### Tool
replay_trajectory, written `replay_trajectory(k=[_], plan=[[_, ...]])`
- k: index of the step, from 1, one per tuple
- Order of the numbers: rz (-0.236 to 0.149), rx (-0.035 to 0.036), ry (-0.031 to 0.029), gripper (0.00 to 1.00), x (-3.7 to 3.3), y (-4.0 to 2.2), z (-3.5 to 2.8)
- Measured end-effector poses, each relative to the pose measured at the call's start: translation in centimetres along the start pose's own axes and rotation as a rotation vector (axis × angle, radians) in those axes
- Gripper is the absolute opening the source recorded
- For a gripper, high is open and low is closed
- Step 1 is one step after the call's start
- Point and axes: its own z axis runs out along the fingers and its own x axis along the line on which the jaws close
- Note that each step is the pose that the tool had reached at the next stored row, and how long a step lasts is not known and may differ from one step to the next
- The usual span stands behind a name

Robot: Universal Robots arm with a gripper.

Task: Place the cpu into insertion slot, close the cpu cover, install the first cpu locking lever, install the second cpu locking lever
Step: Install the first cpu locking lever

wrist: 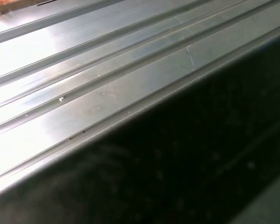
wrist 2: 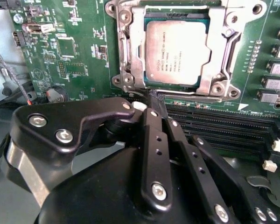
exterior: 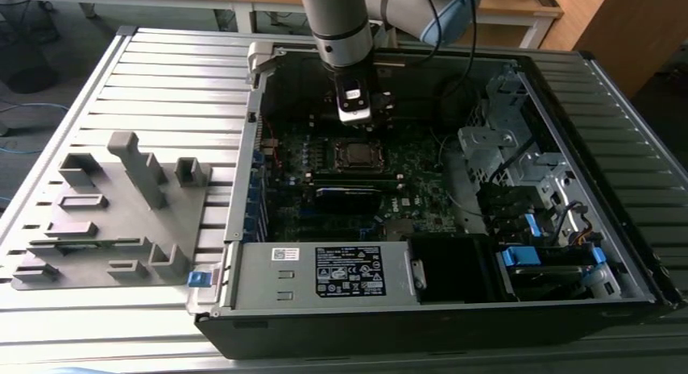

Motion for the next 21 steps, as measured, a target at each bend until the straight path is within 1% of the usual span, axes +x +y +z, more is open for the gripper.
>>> replay_trajectory(k=[3,6,7,8,10,14,18,19,21], plan=[[0.001,-0.0018,0.0030,0.11,-0.01,0.02,0.00],[0.001,-0.0006,0.0063,0.11,-0.04,0.04,-0.07],[0.001,0.0008,0.0085,0.11,-0.07,0.05,-0.08],[0.001,0.0033,0.0120,0.11,-0.13,0.09,-0.08],[0.002,0.0090,0.0210,0.11,-0.32,0.19,-0.06],[0.002,0.0201,0.0407,0.11,-0.61,0.38,-0.16],[0.003,0.0287,0.0568,0.11,-0.81,0.50,-0.37],[0.003,0.0296,0.0587,0.11,-0.83,0.51,-0.38],[0.003,0.0299,0.0591,0.11,-0.83,0.51,-0.38]])
